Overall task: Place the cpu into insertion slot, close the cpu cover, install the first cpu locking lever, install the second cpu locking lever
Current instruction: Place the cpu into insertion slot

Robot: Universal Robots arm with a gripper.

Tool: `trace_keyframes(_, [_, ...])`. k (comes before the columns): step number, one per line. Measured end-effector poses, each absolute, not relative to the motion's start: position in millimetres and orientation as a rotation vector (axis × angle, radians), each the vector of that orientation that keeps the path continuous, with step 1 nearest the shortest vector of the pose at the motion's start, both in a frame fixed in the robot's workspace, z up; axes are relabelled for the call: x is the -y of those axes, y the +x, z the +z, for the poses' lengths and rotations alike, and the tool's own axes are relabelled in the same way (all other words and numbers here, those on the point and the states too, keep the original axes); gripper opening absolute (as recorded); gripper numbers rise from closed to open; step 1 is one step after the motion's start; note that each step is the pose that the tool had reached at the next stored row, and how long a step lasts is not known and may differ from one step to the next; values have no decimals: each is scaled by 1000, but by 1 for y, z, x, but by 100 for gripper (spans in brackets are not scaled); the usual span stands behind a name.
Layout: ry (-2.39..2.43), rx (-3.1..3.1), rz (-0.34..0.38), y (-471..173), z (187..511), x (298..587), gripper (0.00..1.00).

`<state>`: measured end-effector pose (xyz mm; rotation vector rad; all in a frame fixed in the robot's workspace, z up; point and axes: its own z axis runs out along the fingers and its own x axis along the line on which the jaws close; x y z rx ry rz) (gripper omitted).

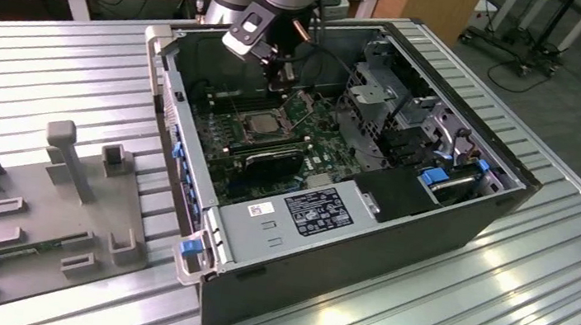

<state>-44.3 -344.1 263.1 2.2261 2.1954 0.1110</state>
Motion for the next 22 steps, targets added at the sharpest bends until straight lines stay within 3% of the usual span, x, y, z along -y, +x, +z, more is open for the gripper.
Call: trace_keyframes(22, [2226,-2195,111,-23,263,344,11])
